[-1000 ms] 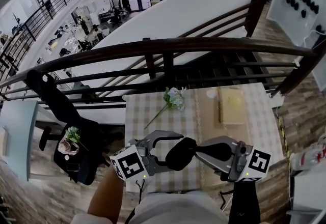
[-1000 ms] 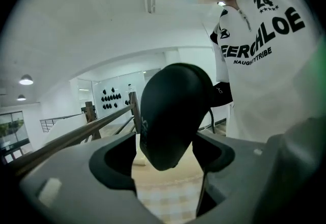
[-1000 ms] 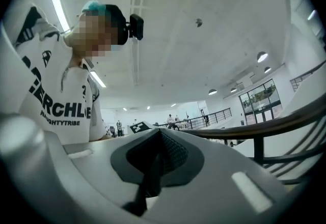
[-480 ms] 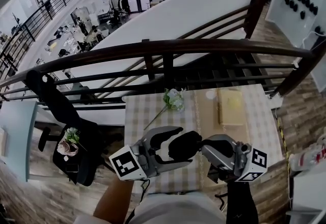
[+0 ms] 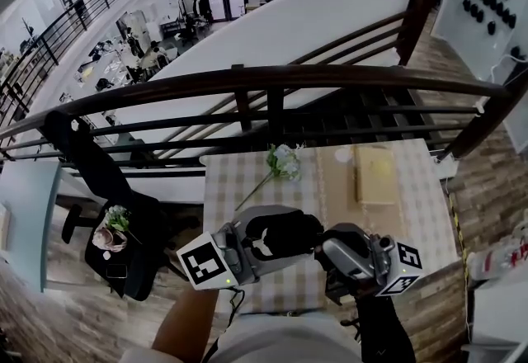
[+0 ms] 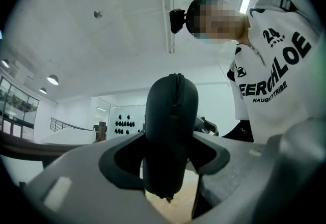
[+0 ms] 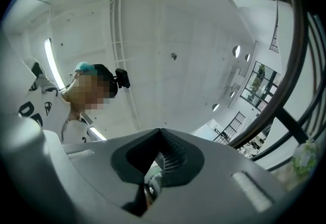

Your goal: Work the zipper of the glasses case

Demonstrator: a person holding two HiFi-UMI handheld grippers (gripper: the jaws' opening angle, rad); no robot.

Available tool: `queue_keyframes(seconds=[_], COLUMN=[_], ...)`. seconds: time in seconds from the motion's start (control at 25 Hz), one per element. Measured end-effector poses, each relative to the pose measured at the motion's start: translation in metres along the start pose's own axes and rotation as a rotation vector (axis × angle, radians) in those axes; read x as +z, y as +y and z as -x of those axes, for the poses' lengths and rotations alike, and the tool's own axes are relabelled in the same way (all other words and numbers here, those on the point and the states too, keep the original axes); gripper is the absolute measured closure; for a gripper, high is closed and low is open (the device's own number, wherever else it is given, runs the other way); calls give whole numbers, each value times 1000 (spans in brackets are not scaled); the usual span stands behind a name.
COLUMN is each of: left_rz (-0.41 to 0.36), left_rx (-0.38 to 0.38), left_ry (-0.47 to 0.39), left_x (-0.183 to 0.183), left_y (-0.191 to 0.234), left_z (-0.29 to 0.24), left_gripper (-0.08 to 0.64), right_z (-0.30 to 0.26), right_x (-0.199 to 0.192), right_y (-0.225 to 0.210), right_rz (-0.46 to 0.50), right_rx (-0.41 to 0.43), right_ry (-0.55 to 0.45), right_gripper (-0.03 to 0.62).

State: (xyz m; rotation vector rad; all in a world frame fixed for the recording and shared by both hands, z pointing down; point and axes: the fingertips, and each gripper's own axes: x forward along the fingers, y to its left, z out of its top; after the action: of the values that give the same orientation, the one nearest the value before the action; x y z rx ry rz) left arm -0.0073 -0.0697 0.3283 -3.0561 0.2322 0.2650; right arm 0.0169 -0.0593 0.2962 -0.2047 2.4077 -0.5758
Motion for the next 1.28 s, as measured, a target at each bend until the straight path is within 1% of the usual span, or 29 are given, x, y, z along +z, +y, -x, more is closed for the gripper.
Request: queue_keyframes(seconds=[0.12, 0.2, 0.4, 0.56, 0.72, 0.8, 0.88, 0.92, 1.0, 1.16, 1.28], left_rz=[-22, -58, -170, -224, -290, -321, -356, -369, -369, -297, -294], left_rx=[9, 16, 8, 16, 19, 18, 13, 9, 2, -9, -12], left_ry=[46, 103, 360, 507, 688, 789, 879, 910, 930, 850, 845], left_x=[-3, -8, -35, -55, -80, -96, -112, -118, -124, -119, -120], left_y=[3, 5, 8, 12, 17, 17, 18, 18, 17, 15, 13], left_z=[6, 10, 22, 30, 39, 43, 46, 47, 48, 43, 42], left_gripper=[303, 308, 314, 318, 321, 322, 327, 329, 330, 328, 330], right_z=[5, 9, 19, 28, 37, 41, 41, 39, 36, 36, 40], right_x=[-1, -3, -20, -36, -55, -64, -71, -73, -76, -70, -70], right_y=[-6, -12, -25, -37, -51, -54, -52, -51, -48, -48, -48], right_rz=[43, 88, 218, 303, 375, 389, 386, 384, 380, 371, 372], right_rx=[-39, -75, -175, -247, -320, -333, -322, -312, -297, -290, -288], right_ry=[44, 99, 310, 459, 597, 642, 659, 662, 659, 633, 641], right_gripper=[563, 563, 563, 563, 563, 563, 563, 563, 563, 563, 563])
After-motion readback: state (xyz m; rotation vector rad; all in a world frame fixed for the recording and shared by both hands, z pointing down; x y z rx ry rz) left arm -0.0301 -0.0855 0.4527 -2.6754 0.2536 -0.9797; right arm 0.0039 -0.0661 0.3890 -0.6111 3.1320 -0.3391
